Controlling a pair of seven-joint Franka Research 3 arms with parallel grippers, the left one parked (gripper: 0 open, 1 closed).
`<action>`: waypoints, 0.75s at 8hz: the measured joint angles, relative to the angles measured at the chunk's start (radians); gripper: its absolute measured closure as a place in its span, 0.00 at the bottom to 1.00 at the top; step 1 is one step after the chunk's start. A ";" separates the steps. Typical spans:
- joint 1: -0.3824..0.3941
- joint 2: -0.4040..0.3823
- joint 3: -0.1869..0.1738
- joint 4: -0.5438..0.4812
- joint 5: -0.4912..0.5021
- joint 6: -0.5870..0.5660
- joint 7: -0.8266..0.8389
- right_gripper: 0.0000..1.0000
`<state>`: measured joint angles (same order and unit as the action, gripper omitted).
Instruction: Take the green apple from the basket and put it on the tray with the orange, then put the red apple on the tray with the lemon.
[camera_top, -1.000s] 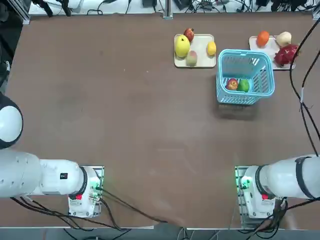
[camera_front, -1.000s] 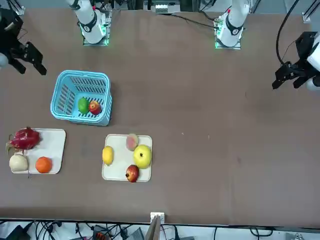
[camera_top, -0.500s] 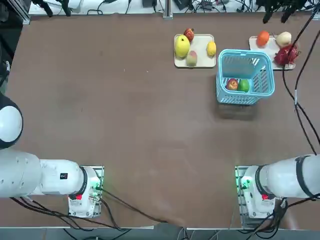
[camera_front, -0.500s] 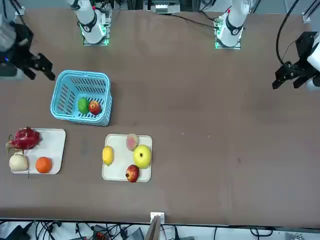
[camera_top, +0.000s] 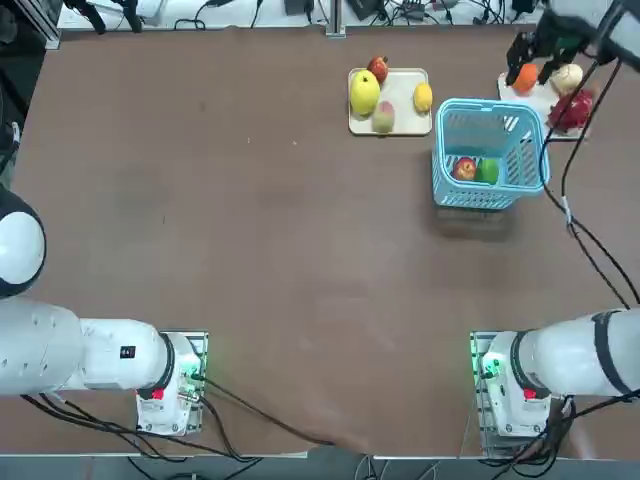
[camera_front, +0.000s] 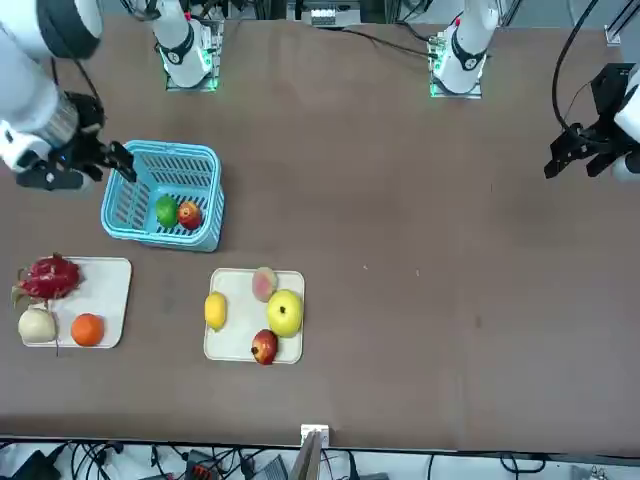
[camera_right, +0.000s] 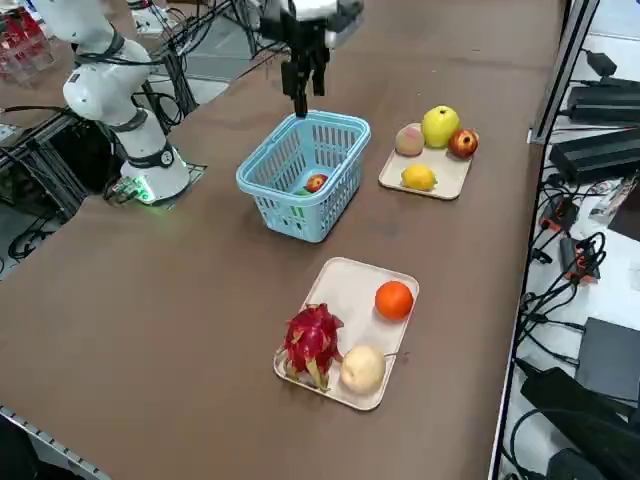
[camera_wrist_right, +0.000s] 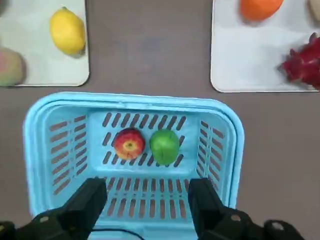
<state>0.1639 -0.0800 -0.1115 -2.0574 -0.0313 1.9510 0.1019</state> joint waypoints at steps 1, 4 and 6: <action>-0.014 0.005 -0.004 -0.087 0.000 0.107 0.015 0.00; -0.028 0.023 -0.005 -0.207 0.002 0.218 0.125 0.00; -0.032 0.029 -0.006 -0.288 0.003 0.317 0.139 0.00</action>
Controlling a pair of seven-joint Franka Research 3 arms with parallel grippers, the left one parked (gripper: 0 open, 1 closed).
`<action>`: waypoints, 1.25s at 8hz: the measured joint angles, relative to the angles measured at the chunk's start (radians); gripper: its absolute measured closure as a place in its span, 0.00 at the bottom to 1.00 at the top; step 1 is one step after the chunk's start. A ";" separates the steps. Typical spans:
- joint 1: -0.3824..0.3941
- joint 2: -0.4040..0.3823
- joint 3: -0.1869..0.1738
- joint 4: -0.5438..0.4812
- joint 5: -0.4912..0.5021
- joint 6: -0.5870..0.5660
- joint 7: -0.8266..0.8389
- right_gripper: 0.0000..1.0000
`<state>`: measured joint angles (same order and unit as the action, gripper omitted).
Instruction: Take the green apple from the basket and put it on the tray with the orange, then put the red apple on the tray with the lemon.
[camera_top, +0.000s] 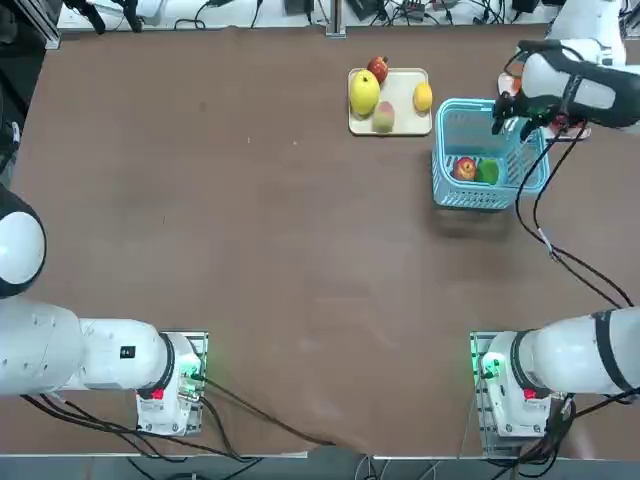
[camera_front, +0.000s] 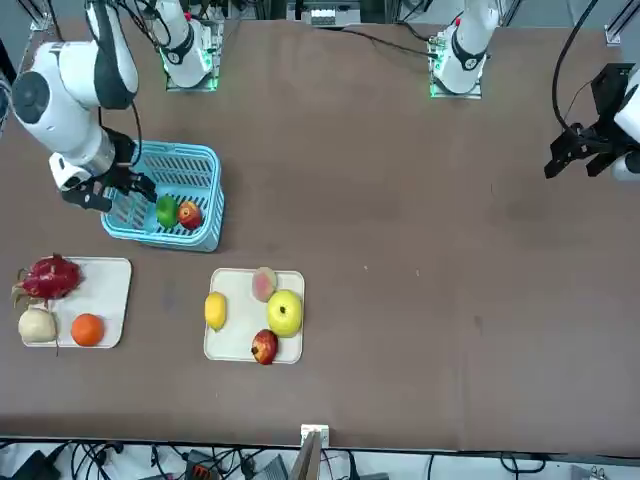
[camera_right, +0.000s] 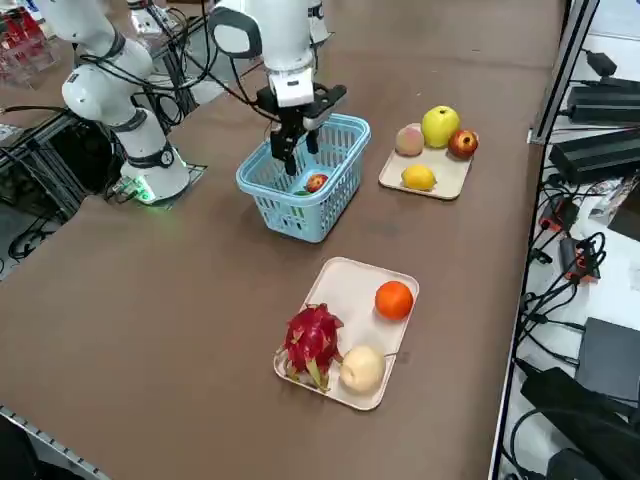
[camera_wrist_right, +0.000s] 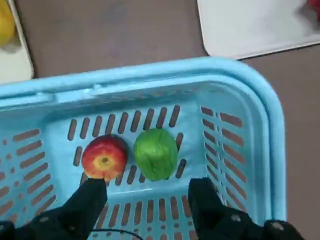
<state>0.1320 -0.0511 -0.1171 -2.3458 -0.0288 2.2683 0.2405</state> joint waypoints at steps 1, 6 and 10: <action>-0.004 0.007 0.000 -0.041 0.000 0.049 0.005 0.00; -0.031 0.091 -0.001 -0.082 0.005 0.169 0.185 0.00; -0.038 0.167 0.000 -0.081 0.114 0.252 0.292 0.00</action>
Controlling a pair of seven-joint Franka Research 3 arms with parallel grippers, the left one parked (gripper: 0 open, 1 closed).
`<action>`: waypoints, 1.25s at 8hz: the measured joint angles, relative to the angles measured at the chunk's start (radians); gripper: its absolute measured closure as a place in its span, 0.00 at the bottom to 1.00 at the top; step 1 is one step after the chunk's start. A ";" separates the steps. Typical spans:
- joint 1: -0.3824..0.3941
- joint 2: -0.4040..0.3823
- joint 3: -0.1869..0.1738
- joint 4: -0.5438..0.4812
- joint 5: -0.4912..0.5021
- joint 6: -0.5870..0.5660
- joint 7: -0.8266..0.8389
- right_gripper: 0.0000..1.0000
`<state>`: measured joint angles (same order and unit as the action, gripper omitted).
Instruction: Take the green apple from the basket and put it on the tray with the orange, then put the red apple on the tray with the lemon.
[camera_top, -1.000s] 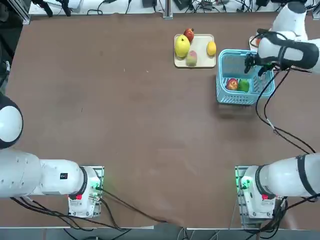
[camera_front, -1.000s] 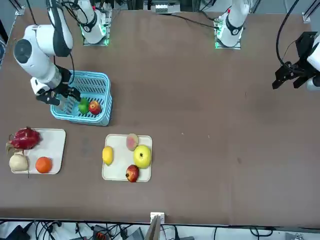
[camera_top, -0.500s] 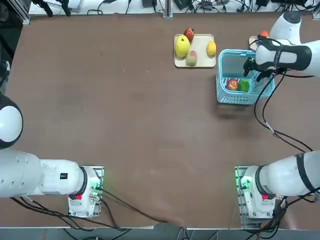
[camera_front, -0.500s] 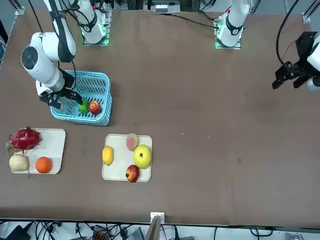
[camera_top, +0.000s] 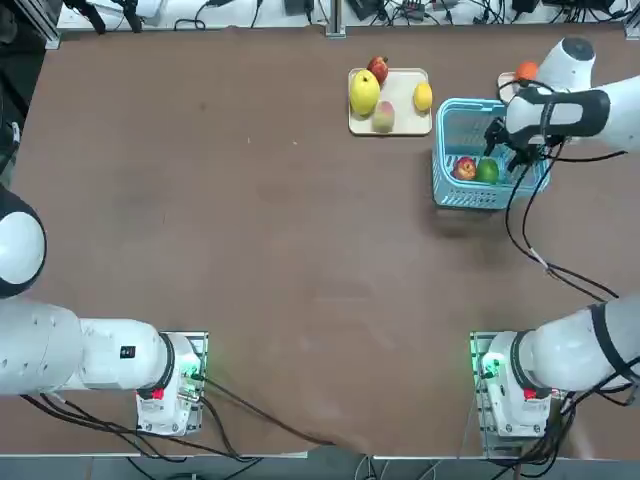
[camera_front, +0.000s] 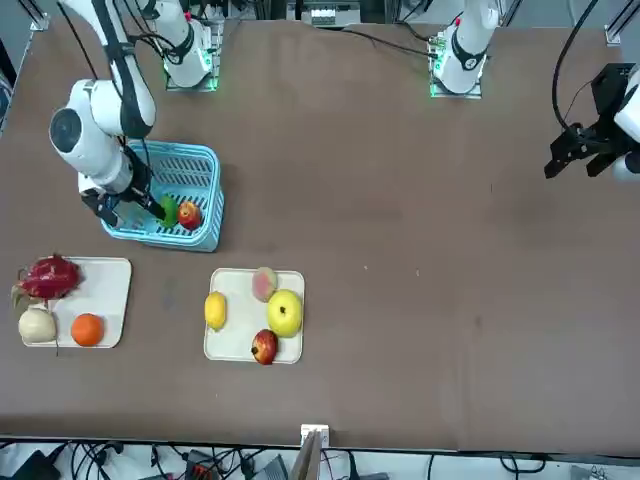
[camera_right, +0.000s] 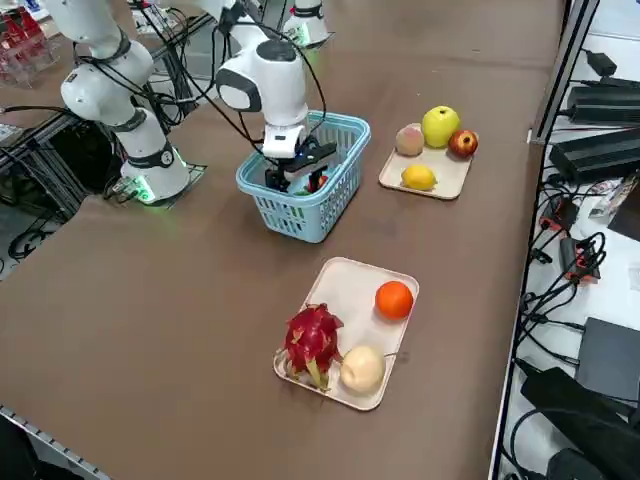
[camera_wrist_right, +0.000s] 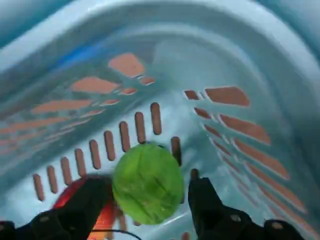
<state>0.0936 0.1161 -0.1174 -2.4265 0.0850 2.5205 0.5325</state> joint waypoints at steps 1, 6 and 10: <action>0.001 0.007 0.003 0.002 0.037 0.012 0.000 0.00; 0.025 0.041 0.012 0.003 0.051 0.013 0.017 0.00; 0.029 0.056 0.012 0.003 0.044 0.013 0.017 0.00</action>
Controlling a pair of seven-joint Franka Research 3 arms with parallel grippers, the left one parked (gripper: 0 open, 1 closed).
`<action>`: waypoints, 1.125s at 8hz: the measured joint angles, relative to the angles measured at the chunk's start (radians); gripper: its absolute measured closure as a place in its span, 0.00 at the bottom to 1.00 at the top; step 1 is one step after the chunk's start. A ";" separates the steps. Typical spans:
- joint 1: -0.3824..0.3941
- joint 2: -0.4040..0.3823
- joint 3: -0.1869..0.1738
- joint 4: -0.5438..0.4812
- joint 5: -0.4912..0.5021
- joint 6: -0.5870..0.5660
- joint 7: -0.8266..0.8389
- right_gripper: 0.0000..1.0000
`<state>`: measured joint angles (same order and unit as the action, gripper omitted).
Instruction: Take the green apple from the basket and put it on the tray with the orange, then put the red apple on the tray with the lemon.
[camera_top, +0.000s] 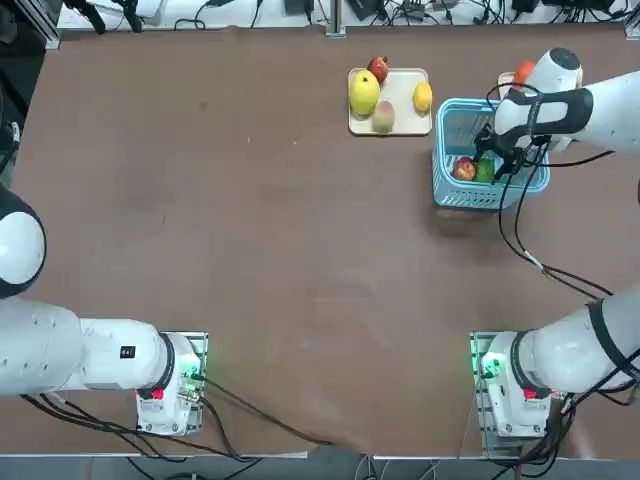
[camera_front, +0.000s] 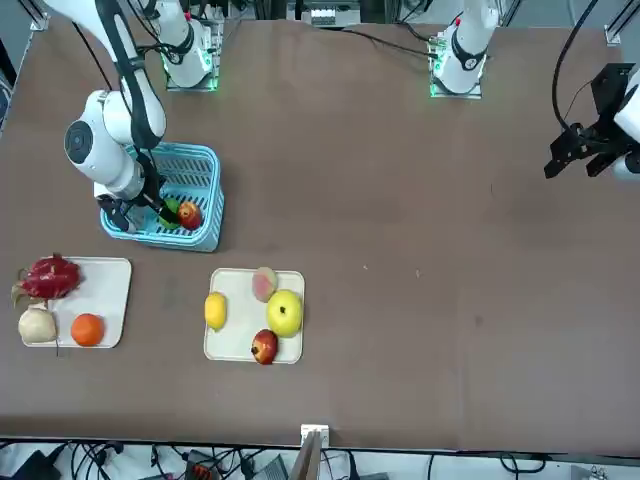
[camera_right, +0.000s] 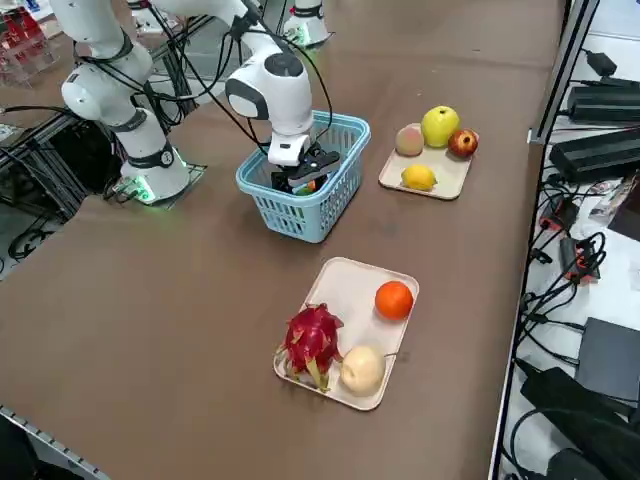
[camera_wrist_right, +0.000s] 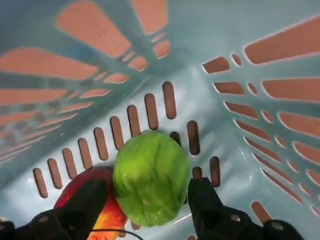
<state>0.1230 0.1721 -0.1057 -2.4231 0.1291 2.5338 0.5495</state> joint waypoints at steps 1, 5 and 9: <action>0.000 0.002 -0.001 0.001 -0.004 0.000 0.000 0.00; -0.003 0.009 -0.007 0.005 -0.022 0.002 0.000 0.03; -0.004 0.024 -0.009 0.008 -0.034 0.004 0.000 0.04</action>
<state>0.1187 0.1958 -0.1150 -2.4153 0.0949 2.5380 0.5495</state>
